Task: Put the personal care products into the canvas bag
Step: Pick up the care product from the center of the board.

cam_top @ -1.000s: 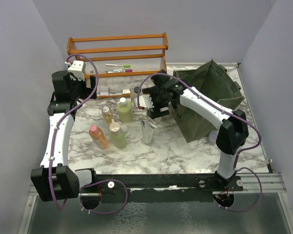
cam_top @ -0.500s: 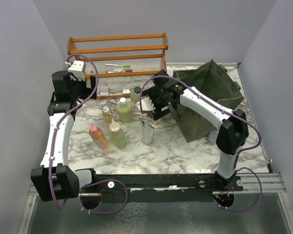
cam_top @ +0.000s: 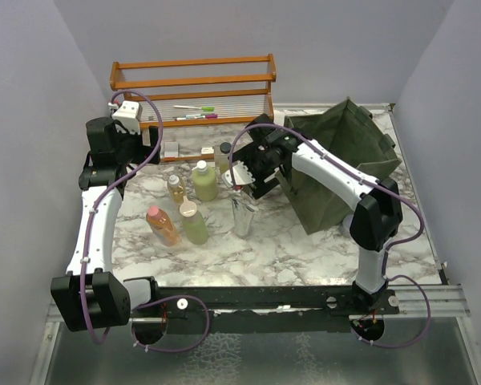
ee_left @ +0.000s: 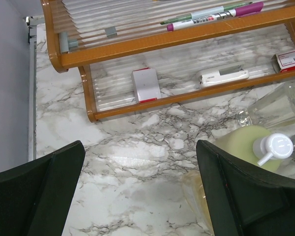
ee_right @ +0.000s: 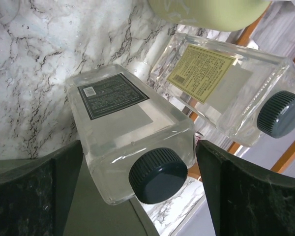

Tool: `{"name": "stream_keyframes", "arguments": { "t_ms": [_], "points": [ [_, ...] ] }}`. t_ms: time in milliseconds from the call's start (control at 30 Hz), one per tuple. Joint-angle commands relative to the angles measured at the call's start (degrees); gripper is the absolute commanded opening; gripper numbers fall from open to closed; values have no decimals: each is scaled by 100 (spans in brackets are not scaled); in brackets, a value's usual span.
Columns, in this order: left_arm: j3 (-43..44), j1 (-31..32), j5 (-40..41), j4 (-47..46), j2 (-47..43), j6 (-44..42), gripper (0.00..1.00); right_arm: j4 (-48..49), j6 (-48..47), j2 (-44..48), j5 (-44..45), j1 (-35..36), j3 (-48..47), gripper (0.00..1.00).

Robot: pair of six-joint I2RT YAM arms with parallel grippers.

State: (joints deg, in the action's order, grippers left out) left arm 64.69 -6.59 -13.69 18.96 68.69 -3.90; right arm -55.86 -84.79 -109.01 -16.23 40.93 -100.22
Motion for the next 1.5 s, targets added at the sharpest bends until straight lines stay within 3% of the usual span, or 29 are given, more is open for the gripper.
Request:
{"name": "stream_keyframes", "arguments": {
  "t_ms": [0, 400, 600, 833, 1133, 1467],
  "points": [
    [-81, -18, -147, -76, -94, -80, 99, -553, -152, -310, -274, 3, -431, 96],
    [-135, -18, -194, -102, -126, -77, 99, -1349, 94, -659, -503, -93, -1117, 84],
    [-161, -18, -255, -125, -129, -43, 99, -1750, 718, -918, -831, -188, -1523, 77],
    [-144, -17, -315, -129, -125, -5, 99, -1450, 1385, -733, -1024, -213, -1018, 77],
    [-222, -18, -309, -141, -184, -22, 99, -708, 2181, -634, -998, -208, -571, 85],
    [-249, -17, -316, -156, -211, -17, 99, -644, 2291, -721, -1050, -259, -509, 85]
  ]
}}
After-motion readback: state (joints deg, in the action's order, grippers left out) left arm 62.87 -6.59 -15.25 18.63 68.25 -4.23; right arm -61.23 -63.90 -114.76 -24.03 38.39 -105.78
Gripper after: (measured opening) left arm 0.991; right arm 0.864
